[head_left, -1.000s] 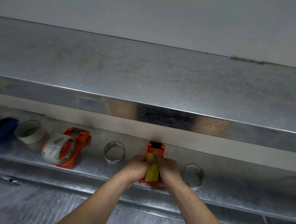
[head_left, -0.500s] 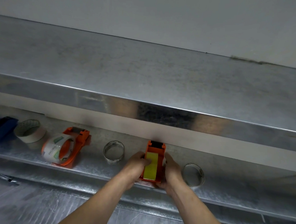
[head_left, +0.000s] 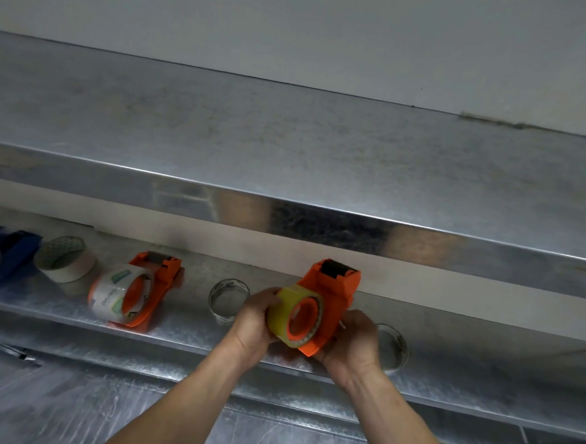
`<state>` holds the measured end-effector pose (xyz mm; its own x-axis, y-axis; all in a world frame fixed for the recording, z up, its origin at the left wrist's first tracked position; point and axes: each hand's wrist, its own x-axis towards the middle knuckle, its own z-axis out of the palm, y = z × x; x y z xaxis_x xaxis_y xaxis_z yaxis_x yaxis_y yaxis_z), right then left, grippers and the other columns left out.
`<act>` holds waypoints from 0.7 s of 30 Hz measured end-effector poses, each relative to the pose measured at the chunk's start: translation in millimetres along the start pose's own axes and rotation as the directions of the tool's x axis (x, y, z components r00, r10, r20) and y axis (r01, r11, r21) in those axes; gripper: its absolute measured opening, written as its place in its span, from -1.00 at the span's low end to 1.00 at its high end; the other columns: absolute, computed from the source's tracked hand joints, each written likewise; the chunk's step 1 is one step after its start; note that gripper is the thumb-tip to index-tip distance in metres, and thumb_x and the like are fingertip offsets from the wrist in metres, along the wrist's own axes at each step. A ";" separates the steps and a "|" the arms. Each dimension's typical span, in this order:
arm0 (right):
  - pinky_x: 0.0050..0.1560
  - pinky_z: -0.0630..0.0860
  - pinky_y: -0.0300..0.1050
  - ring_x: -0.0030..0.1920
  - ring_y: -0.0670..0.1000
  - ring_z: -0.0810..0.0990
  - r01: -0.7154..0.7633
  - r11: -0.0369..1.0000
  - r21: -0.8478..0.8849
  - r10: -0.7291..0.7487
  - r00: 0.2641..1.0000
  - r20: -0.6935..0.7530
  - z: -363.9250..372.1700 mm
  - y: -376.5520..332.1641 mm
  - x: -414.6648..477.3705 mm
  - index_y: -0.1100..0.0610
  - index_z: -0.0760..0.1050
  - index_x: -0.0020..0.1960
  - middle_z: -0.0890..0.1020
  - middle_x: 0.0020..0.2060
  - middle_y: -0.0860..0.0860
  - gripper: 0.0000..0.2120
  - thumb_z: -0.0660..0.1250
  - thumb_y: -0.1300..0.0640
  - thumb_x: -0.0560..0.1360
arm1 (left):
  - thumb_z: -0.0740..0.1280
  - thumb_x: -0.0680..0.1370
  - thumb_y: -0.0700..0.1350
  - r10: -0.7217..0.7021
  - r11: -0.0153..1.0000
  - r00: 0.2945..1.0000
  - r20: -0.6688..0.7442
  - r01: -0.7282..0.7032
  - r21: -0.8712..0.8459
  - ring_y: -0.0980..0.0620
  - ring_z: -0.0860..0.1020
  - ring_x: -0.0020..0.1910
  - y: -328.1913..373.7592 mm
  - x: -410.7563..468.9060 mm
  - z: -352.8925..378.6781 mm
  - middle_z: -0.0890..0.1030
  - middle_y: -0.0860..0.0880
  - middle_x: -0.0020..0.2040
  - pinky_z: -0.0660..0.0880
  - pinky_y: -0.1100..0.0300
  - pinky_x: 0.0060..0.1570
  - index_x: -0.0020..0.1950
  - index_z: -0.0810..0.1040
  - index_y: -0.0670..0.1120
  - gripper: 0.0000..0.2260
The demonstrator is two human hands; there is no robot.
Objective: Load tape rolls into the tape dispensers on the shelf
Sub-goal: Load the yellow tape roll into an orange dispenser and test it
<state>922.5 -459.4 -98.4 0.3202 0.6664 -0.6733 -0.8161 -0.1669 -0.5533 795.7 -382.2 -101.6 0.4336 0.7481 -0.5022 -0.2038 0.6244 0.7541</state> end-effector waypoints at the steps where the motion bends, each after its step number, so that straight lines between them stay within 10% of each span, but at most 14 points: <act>1: 0.33 0.34 0.40 0.01 0.30 0.58 -0.012 0.994 0.106 0.004 0.997 0.078 -1.3 -1.1 -0.4 0.26 0.52 -0.07 0.60 -0.09 0.27 -0.73 0.14 0.19 0.34 | 0.13 0.49 -0.20 -0.002 0.998 1.000 -0.006 0.002 -0.062 -0.15 0.59 -0.19 2.7 0.4 0.2 0.62 -0.22 -0.15 0.53 0.10 -0.22 -0.01 0.56 -0.23 -0.76; 4: 0.31 0.35 0.43 0.21 0.39 0.52 -0.085 0.975 0.204 0.027 0.962 0.272 -3.9 -4.1 -3.7 0.33 0.50 0.14 0.58 0.16 0.36 -0.57 0.06 0.28 0.35 | 0.08 0.45 -0.24 -0.024 0.981 1.000 -0.001 0.023 -0.192 -0.10 0.58 -0.36 13.0 0.8 -1.4 0.60 -0.21 -0.25 0.50 0.18 -0.35 -0.06 0.54 -0.29 -0.73; 8: -0.05 0.61 0.32 0.02 0.35 0.66 -0.043 0.999 0.003 0.036 0.862 0.505 -4.7 -9.1 -13.7 0.38 0.64 0.03 0.66 0.01 0.34 -0.38 0.46 0.41 -0.05 | 0.21 0.20 -0.17 -0.065 0.978 0.996 0.060 0.076 -0.195 -0.16 0.47 -0.30 24.2 6.3 -5.6 0.53 -0.19 -0.30 0.41 0.07 -0.19 -0.23 0.50 -0.24 -0.77; 13: 0.12 0.56 0.35 0.12 0.31 0.63 0.139 0.925 -0.355 0.097 0.815 0.571 1.0 -8.4 -25.0 0.25 0.65 0.05 0.67 0.01 0.30 -0.44 0.34 0.51 0.07 | 0.25 0.21 -0.22 0.063 0.998 0.996 0.059 -0.063 0.000 -0.06 0.42 -0.38 33.0 5.3 -0.6 0.47 -0.13 -0.43 0.41 0.23 -0.39 -0.37 0.51 -0.18 -0.93; 17: 0.06 0.59 0.07 -0.04 0.02 0.65 0.528 0.627 -0.574 -0.190 0.817 0.544 12.7 -3.5 -34.7 0.01 0.67 -0.06 0.71 -0.14 0.02 -0.50 0.59 0.25 0.01 | 0.38 0.34 -0.18 0.287 0.865 0.956 0.065 -0.288 0.411 0.05 0.50 -0.37 39.9 14.0 -0.5 0.58 -0.01 -0.43 0.43 0.19 -0.28 -0.42 0.63 -0.05 -0.86; 21: -0.33 0.50 -0.29 -0.35 -0.19 0.57 0.587 0.515 -0.624 -0.319 0.807 0.496 18.2 -2.3 -46.4 0.28 0.54 -0.09 0.66 -0.37 -0.07 -0.43 0.59 0.08 -0.03 | 0.28 0.56 -0.21 0.302 0.792 0.950 0.074 -0.294 0.534 0.03 0.57 -0.19 47.7 12.1 0.5 0.66 0.02 -0.30 0.49 0.06 -0.12 -0.30 0.66 -0.04 -0.72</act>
<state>900.7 -476.7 -57.0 0.2806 0.9518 -0.1237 0.0682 -0.1483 -0.9866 791.6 -343.5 -71.5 0.4157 0.8830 -0.2177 0.1801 0.1547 0.9714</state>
